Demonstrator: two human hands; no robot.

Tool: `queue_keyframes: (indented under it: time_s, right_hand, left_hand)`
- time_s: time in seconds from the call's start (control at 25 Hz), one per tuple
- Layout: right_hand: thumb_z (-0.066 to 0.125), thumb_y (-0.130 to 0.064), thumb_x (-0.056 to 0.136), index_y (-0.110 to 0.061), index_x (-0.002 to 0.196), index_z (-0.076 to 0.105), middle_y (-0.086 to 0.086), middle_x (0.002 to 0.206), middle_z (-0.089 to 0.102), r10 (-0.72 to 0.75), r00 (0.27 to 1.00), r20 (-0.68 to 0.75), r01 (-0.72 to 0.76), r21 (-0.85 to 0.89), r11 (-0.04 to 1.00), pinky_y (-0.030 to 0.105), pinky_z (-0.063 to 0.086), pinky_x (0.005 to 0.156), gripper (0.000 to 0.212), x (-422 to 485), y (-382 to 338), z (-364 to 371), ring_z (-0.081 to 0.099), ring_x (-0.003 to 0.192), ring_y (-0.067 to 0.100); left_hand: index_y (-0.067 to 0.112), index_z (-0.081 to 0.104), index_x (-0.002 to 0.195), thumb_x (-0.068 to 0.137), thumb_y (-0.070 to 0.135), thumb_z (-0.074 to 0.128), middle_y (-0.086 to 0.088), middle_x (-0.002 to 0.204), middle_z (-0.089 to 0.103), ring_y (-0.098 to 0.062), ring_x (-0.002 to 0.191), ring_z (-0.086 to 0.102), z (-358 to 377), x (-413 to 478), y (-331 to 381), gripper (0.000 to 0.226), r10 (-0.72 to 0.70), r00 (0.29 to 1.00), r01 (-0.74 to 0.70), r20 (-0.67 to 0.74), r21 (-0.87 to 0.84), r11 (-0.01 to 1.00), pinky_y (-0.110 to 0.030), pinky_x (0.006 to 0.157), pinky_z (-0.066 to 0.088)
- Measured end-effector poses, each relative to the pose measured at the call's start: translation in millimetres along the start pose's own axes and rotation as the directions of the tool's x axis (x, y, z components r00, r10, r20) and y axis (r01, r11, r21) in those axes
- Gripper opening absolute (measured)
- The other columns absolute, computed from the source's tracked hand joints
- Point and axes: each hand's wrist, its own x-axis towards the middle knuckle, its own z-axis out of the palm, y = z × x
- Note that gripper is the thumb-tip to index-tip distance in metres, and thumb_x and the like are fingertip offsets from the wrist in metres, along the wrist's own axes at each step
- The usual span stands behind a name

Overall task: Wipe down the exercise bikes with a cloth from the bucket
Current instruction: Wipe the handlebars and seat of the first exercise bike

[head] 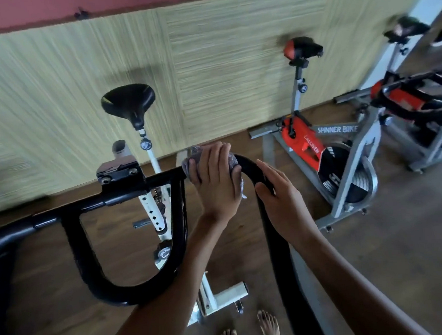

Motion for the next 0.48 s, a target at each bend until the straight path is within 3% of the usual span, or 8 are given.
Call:
queue_keyframes:
  time_s: [0.08, 0.2, 0.32, 0.48]
  right_hand:
    - [0.05, -0.005, 0.101, -0.018, 0.149, 0.046, -0.006, 0.152, 0.046, 0.008, 1.0, -0.015, -0.007, 0.04, 0.999, -0.003, 0.022, 0.102, 0.05, -5, 2, 1, 0.037, 0.138, -0.002]
    - [0.05, -0.008, 0.102, -0.019, 0.15, 0.044, -0.009, 0.154, 0.044, 0.032, 0.999, -0.023, -0.03, 0.08, 0.996, 0.008, 0.024, 0.113, 0.049, -11, 4, 3, 0.035, 0.141, -0.004]
    - [0.049, -0.011, 0.104, -0.022, 0.151, 0.043, -0.011, 0.154, 0.043, 0.047, 0.998, -0.034, -0.044, 0.074, 0.996, 0.005, 0.023, 0.11, 0.049, -13, 4, 5, 0.034, 0.141, -0.005]
    - [0.048, -0.013, 0.105, -0.025, 0.151, 0.042, -0.014, 0.154, 0.042, 0.054, 0.998, -0.034, -0.052, 0.071, 0.996, 0.0, 0.022, 0.104, 0.048, -14, 3, 5, 0.034, 0.137, -0.009]
  left_hand:
    - [0.015, 0.047, 0.138, 0.105, 0.037, 0.029, -0.007, 0.139, 0.057, -0.021, 0.137, 0.038, 0, 0, 0, 0.044, 0.059, 0.998, -0.059, 0.006, -0.03, 0.998, -0.04, 0.121, 0.006]
    - [0.011, 0.043, 0.143, 0.103, 0.039, 0.037, -0.008, 0.145, 0.053, -0.021, 0.141, 0.034, -1, -2, -11, 0.049, 0.088, 0.996, -0.087, -0.034, 0.025, 0.996, -0.035, 0.124, 0.006]
    - [0.012, 0.048, 0.139, 0.104, 0.037, 0.033, -0.007, 0.138, 0.059, -0.019, 0.136, 0.039, 4, 0, -15, 0.046, 0.09, 0.992, -0.086, -0.088, 0.043, 0.995, -0.033, 0.122, 0.01]
    - [0.013, 0.058, 0.124, 0.108, 0.034, 0.023, -0.005, 0.12, 0.069, -0.018, 0.123, 0.049, 7, 5, -8, 0.044, 0.022, 0.986, -0.041, -0.165, -0.114, 0.993, -0.032, 0.117, 0.017]
